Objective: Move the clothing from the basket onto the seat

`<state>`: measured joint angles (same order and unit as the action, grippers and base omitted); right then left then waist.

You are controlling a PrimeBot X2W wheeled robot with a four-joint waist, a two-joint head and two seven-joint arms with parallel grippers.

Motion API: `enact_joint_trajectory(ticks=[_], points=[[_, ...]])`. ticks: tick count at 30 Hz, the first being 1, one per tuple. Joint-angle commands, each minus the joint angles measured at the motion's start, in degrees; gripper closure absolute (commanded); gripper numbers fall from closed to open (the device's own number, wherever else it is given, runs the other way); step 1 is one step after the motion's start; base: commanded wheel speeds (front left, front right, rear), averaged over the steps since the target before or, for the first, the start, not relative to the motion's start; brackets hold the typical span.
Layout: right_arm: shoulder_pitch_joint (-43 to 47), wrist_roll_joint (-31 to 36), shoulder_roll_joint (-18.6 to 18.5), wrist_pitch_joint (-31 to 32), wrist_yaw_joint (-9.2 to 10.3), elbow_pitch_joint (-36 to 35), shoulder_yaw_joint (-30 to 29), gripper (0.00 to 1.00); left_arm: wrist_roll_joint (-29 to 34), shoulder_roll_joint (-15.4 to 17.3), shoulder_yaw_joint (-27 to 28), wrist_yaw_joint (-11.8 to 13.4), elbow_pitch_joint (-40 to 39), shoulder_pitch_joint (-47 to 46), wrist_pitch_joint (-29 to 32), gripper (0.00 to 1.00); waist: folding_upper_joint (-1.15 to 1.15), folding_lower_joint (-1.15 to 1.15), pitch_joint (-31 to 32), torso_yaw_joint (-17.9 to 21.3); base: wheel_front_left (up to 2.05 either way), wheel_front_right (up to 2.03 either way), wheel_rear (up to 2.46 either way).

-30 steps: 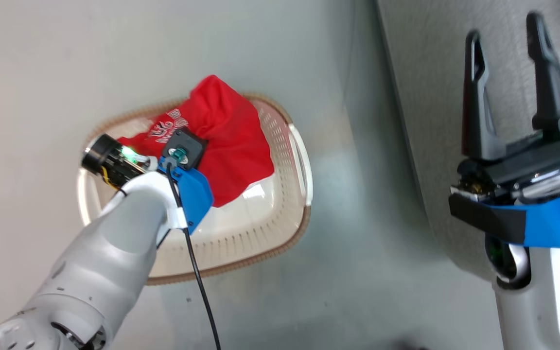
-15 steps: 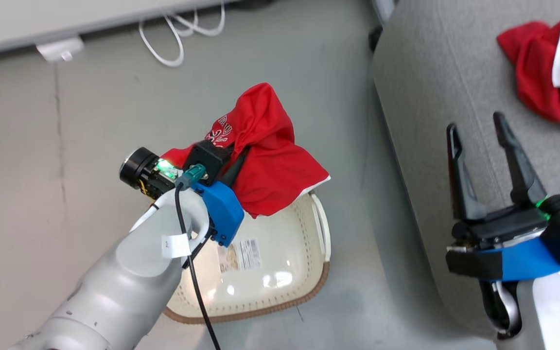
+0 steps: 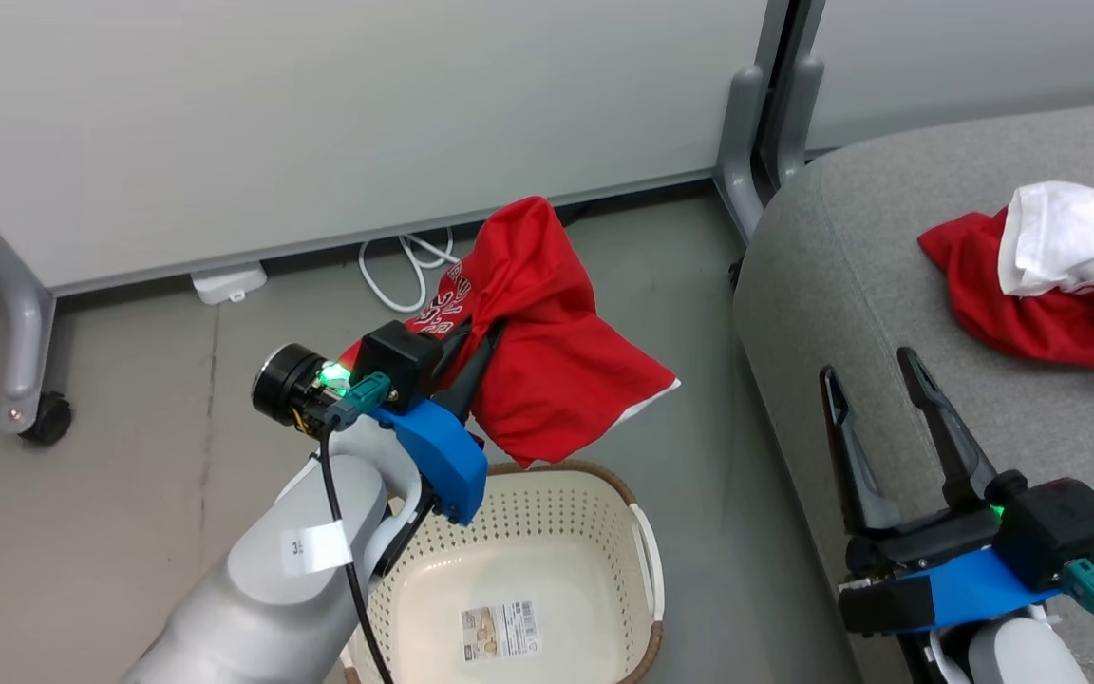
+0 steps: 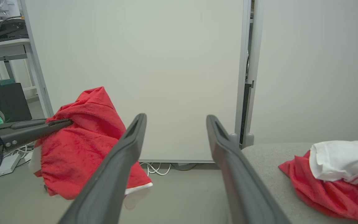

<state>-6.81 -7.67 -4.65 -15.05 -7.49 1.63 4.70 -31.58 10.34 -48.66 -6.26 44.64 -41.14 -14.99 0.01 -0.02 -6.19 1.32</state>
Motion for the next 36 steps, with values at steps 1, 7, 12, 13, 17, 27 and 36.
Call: enact_joint_trajectory(ticks=[1, 7, 12, 13, 17, 27, 36], points=[[1.2, -0.3, 0.2, -0.2, -0.01, 0.2, 0.1, 0.00, 0.2, 0.2, 0.8, 0.0, -0.8, 1.0, -0.3, 1.00, -0.01, 0.02, 2.6, -0.2, 0.00, 0.00, 0.00], [4.1, -1.0, 0.1, -0.2, -0.01, 0.8, -0.1, 0.00, 1.3, 0.9, 3.9, 0.6, -6.2, 5.3, -0.3, 1.00, -0.01, 0.02, 5.7, -0.3, 0.00, 0.00, 0.00], [5.3, -1.0, 0.1, -0.2, -0.01, 1.1, -0.1, 0.00, 2.7, 1.7, 5.2, 1.4, -11.4, 8.5, -0.3, 1.00, -0.01, 0.02, 6.5, -0.6, 0.00, 0.00, 0.00], [5.4, -1.0, 0.1, -0.2, -0.01, 1.1, 0.0, 0.00, 3.0, 1.8, 5.2, 1.6, -12.3, 9.0, -0.3, 1.00, -0.01, 0.02, 6.6, -0.7, 0.00, 0.00, 0.00], [5.7, -1.2, 0.3, -0.2, -0.01, 1.2, -0.2, 0.00, 3.7, 2.4, 5.3, 2.1, -15.3, 10.3, -0.3, 1.00, -0.01, 0.02, 6.7, -1.3, 0.00, 0.00, 0.00], [3.3, -1.9, -0.9, -0.2, -0.01, 1.4, 2.3, 0.00, 3.9, 2.8, 4.3, 2.6, -17.0, 10.8, -0.1, 1.00, -0.01, 0.02, 6.7, -2.3, 0.00, 0.00, 0.00], [-3.7, -1.9, -6.1, -0.2, -0.01, 5.4, 10.9, 0.00, 4.3, 2.2, 3.4, 2.5, -17.6, 9.5, -0.1, 1.00, -0.01, 0.02, 5.9, -3.2, 0.00, 0.00, 0.00]])
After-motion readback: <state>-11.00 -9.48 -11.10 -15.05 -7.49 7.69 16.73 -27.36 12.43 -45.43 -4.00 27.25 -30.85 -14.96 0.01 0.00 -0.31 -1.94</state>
